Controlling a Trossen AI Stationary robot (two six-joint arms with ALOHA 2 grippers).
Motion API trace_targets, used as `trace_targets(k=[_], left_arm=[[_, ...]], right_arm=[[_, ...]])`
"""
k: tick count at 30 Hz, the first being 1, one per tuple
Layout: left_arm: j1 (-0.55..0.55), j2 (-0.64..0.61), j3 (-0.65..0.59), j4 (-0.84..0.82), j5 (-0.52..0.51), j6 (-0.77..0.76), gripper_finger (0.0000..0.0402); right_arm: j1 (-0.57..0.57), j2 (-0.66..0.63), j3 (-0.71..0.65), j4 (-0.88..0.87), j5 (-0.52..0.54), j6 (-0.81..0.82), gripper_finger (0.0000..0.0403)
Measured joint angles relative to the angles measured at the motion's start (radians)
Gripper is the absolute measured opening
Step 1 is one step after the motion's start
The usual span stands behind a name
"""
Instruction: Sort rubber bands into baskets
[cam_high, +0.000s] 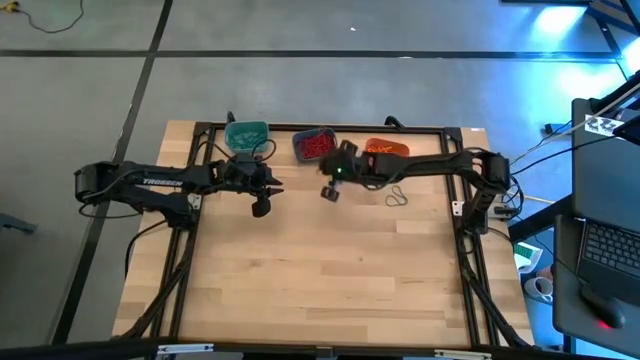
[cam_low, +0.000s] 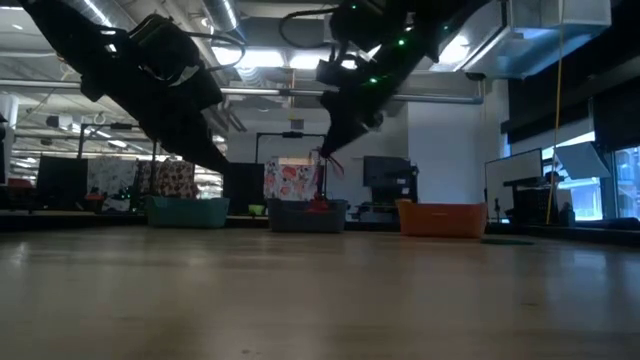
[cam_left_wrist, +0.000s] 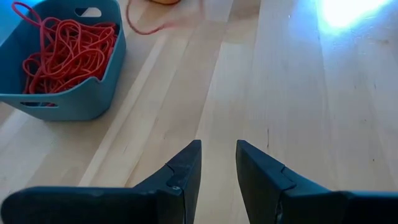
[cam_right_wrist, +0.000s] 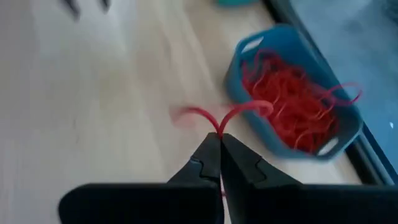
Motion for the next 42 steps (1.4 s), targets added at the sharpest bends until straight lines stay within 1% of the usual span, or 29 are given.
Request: trace_targets(k=[8, 11, 15, 21, 24, 29, 32, 35, 38, 42], left_arm=[[0.0, 0.0, 0.0, 0.0, 0.0, 0.0, 0.0098], [0.0, 0.0, 0.0, 0.0, 0.0, 0.0, 0.0098], [0.0, 0.0, 0.0, 0.0, 0.0, 0.001, 0.0098], [0.0, 0.0, 0.0, 0.0, 0.0, 0.001, 0.0098], [0.0, 0.0, 0.0, 0.0, 0.0, 0.005, 0.0098], [0.0, 0.0, 0.0, 0.0, 0.0, 0.005, 0.0098], [0.0, 0.0, 0.0, -0.002, 0.0, 0.005, 0.0098], [0.0, 0.0, 0.0, -0.006, 0.0, 0.005, 0.0098], [0.0, 0.0, 0.0, -0.008, 0.0, 0.005, 0.0098], [0.0, 0.0, 0.0, -0.008, 0.0, 0.005, 0.0098]], right_arm=[[-0.118, 0.0, 0.002, 0.185, -0.006, -0.018, 0.0007], [-0.155, 0.0, 0.002, 0.215, -0.009, -0.015, 0.0007], [-0.187, 0.02, 0.002, 0.264, -0.009, -0.012, 0.0008], [-0.206, 0.091, 0.002, 0.347, -0.028, 0.02, 0.0012], [-0.205, 0.111, 0.002, 0.345, -0.026, 0.02, 0.0039], [-0.204, 0.108, 0.004, 0.322, -0.008, 0.014, 0.0117], [-0.204, 0.088, 0.005, 0.282, -0.01, -0.016, 0.0155], [-0.202, 0.04, 0.005, 0.169, -0.018, -0.037, 0.0178], [-0.19, -0.032, 0.005, -0.004, -0.037, -0.013, 0.0187], [-0.135, -0.136, 0.005, -0.298, -0.063, 0.053, 0.0186]])
